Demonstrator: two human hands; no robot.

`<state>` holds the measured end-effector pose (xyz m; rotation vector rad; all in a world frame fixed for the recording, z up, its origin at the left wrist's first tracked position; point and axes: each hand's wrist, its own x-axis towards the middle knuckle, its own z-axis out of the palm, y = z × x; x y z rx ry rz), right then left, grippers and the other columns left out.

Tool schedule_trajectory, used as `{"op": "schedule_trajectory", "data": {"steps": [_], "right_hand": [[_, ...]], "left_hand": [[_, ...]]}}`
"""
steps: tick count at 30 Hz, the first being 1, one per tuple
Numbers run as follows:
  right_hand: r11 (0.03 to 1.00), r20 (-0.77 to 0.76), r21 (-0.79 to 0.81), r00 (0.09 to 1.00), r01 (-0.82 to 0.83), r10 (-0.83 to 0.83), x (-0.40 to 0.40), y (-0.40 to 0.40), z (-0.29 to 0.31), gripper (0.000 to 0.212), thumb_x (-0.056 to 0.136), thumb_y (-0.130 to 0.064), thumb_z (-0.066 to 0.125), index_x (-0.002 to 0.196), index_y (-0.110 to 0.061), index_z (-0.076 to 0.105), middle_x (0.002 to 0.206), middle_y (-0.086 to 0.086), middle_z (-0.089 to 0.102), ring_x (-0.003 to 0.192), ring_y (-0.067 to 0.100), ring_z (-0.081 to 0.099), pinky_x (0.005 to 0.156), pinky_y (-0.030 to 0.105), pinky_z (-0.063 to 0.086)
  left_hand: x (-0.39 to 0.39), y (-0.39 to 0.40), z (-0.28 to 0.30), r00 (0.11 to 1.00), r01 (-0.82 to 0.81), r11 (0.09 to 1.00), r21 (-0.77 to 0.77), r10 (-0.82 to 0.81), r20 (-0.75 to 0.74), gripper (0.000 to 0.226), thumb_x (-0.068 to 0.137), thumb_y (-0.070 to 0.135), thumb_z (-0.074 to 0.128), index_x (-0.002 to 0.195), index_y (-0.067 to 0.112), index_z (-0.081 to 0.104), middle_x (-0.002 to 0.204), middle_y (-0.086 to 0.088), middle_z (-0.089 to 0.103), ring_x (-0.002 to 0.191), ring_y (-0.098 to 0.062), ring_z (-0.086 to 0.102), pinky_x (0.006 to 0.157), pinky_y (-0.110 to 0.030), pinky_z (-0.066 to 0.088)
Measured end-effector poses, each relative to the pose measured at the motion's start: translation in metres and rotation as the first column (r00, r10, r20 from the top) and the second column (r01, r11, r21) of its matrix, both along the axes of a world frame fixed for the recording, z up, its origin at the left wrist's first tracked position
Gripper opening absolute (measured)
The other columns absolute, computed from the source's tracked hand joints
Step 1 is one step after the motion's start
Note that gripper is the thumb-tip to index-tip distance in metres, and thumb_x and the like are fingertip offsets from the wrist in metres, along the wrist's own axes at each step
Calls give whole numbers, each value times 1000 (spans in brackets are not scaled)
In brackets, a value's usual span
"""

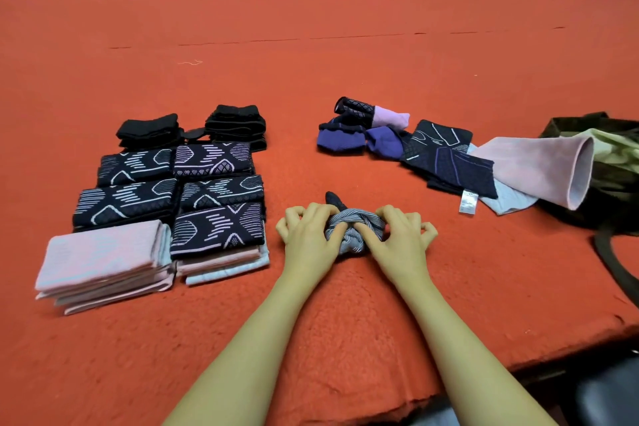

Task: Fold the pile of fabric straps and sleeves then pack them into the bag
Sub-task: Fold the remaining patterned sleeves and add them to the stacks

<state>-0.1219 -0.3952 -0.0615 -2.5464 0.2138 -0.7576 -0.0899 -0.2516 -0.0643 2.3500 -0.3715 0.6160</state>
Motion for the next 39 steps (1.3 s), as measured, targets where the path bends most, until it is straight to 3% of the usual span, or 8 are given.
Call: {"op": "schedule_trajectory", "data": {"steps": [4, 7, 12, 15, 20, 24, 31, 39], "right_hand": [[993, -53, 14, 991, -119, 120, -9, 3, 2, 79, 63, -79, 40, 122, -28, 53, 112, -17, 52, 109, 13, 41, 91, 30, 13], [985, -106, 32, 979, -172, 174, -8, 2, 4, 87, 57, -81, 41, 129, -31, 48, 117, -23, 41, 117, 9, 36, 94, 26, 9], [956, -36, 167, 967, -242, 251, -10, -2, 6, 73, 61, -74, 49, 124, -37, 52, 116, -25, 48, 114, 6, 43, 90, 21, 10], [985, -31, 43, 985, -167, 168, -6, 0, 2, 65, 68, -68, 60, 119, -28, 56, 112, -16, 56, 109, 15, 48, 85, 25, 12], [982, -31, -181, 999, -45, 40, 2, 5, -5, 62, 76, -71, 38, 102, -19, 59, 94, -6, 65, 95, 27, 56, 85, 38, 19], [973, -14, -231, 1000, -6, 3, 8, 2, -10, 48, 81, -60, 56, 97, -15, 57, 87, 0, 65, 94, 30, 59, 99, 43, 17], [985, -154, -169, 986, 43, -70, 14, 8, 2, 39, 87, -50, 57, 105, -17, 47, 106, -3, 63, 106, 26, 45, 94, 43, 17], [974, -71, 169, 983, -153, 167, 3, 1, 7, 51, 71, -50, 50, 114, -23, 54, 91, -20, 47, 104, 14, 43, 89, 28, 14]], "left_hand": [[3, 0, 2, 999, -44, 999, -10, 44, -8, 35, 80, 51, 46, 90, 24, 65, 87, 11, 63, 90, -23, 44, 72, -28, 11], [3, 1, 4, 998, -65, 997, -35, 64, -28, 35, 80, 51, 46, 88, 22, 65, 85, 10, 65, 90, -23, 43, 72, -28, 11], [2, 1, 5, 996, -91, 995, -29, 90, -22, 30, 81, 47, 46, 87, 23, 64, 84, 10, 65, 88, -22, 44, 71, -29, 10], [0, 1, 6, 996, -92, 996, -19, 92, -11, 30, 83, 46, 45, 88, 23, 62, 85, 11, 63, 87, -19, 40, 71, -29, 11], [0, 2, 4, 996, -53, 999, -7, 52, -66, 28, 84, 42, 47, 97, 24, 63, 91, 15, 60, 94, -19, 39, 74, -28, 11], [-3, 7, 4, 994, 44, 999, -7, -44, -99, 47, 76, 47, 34, 110, 28, 60, 97, 22, 51, 103, -13, 36, 80, -25, 12], [-1, 11, -2, 990, 116, 993, 32, -113, -81, 52, 78, 46, 46, 125, 25, 56, 121, 11, 60, 133, -18, 30, 104, -30, 7], [9, 7, -5, 998, 59, 998, 28, -59, 5, 48, 81, 49, 45, 118, 25, 64, 100, 8, 66, 97, -24, 49, 82, -25, 13]]}}
